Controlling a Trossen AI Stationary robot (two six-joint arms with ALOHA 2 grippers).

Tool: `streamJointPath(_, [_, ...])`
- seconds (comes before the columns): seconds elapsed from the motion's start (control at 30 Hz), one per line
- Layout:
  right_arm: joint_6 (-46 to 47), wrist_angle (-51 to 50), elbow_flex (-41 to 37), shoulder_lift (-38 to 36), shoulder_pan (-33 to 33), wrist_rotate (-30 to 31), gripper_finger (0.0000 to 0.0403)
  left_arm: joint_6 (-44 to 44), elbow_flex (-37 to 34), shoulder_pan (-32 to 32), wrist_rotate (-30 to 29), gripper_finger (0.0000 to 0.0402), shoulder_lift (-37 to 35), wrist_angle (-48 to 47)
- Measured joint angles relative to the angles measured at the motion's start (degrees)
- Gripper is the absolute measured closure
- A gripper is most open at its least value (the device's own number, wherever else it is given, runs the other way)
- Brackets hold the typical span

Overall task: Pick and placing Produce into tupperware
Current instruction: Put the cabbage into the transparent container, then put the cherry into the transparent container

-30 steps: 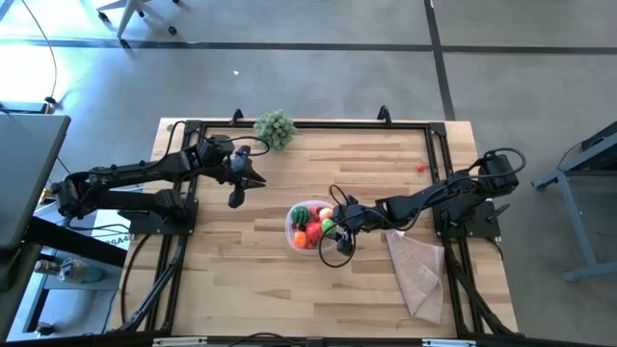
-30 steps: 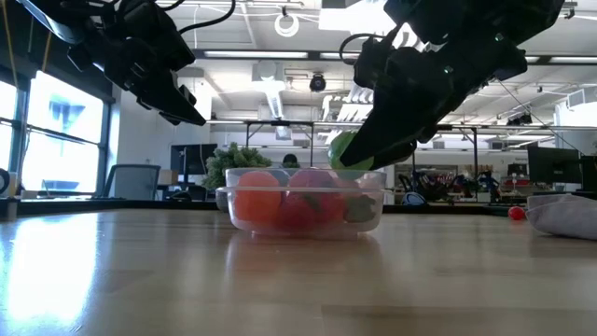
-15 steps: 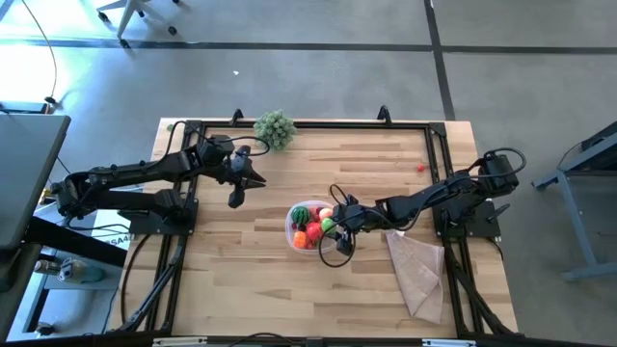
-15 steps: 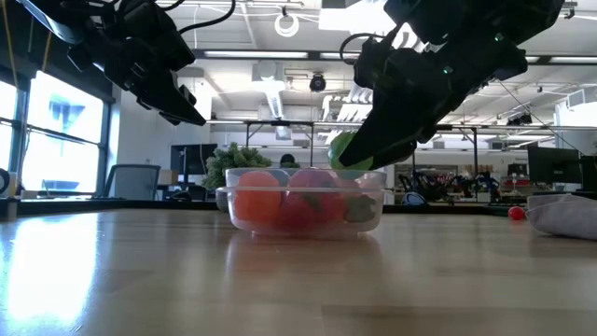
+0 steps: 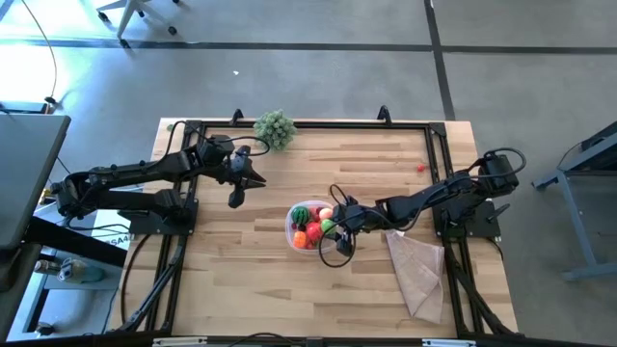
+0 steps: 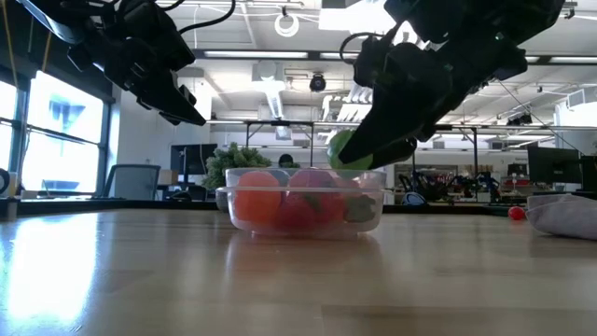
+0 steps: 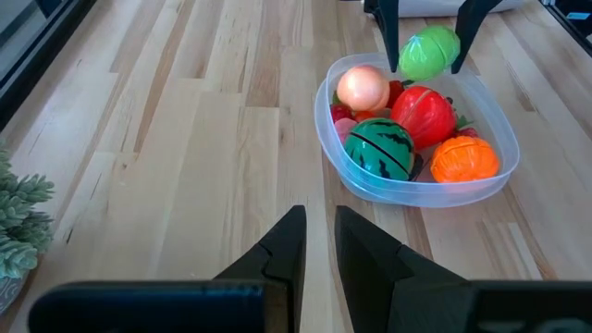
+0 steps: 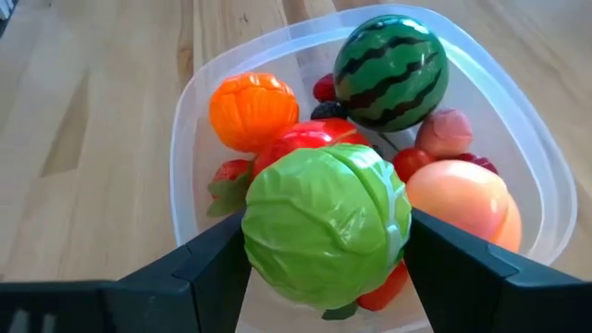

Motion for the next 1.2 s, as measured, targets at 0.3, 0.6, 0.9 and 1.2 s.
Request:
streamJointPath(0.3, [1.7,0.1,0.0,0.0,0.0,0.1,0.015,0.0,0.0,0.0,0.0,0.035,0.0,0.0])
streamJointPath(0.6, [2.1,0.2,0.0,0.0,0.0,0.0,0.0115,0.0,0.0,0.0,0.0,0.035,0.0,0.0])
streamJointPath(0.9, [0.3,1.0,0.0,0.0,0.0,1.6,0.0097,0.0,0.0,0.0,0.0,0.035,0.0,0.0])
streamJointPath(1.2, [-0.2,6.8,0.0,-2.9,-0.2,1.3,0.0097,0.0,0.0,0.0,0.0,0.035,0.0,0.0])
